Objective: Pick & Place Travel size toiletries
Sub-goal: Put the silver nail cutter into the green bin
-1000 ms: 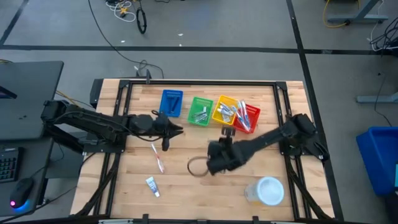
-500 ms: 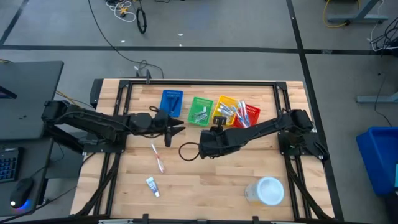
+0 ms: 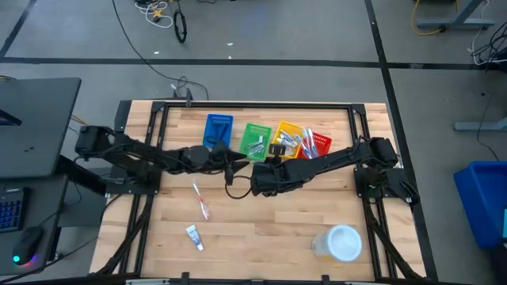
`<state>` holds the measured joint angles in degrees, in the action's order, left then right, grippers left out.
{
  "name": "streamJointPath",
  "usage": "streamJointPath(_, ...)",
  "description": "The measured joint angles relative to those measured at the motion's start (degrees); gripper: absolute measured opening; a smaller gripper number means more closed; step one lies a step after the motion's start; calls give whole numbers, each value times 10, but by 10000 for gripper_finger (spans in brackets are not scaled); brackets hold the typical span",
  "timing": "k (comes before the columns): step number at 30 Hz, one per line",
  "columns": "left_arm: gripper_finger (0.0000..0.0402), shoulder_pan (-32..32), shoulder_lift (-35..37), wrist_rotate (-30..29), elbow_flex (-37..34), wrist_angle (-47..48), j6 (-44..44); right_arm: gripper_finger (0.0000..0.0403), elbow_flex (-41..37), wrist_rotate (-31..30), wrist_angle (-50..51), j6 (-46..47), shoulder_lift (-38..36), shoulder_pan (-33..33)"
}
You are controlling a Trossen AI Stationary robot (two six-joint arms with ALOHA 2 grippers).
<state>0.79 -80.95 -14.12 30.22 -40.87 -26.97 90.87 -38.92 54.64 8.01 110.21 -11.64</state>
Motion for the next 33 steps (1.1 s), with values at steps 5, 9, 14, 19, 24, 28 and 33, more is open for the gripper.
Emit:
streamJointPath(5,171,-4,-44,0,22,-2,-16,67,0,0,-19,-10,0,0)
streamJointPath(9,171,-4,-74,1,42,-2,-18,67,0,0,-57,-30,0,0)
streamJointPath(14,154,-4,-96,2,57,-3,-28,67,0,0,-66,-50,0,0)
streamJointPath(19,105,-3,-99,5,58,-4,-28,67,0,12,-65,-50,0,1)
streamJointPath(24,72,-3,-99,8,58,-4,-23,67,0,16,-65,-49,0,1)
streamJointPath(28,61,-3,-99,16,58,-4,-26,67,0,17,-64,-49,0,0)
streamJointPath(33,59,-4,-99,19,58,-4,-25,68,0,19,-64,-49,0,0)
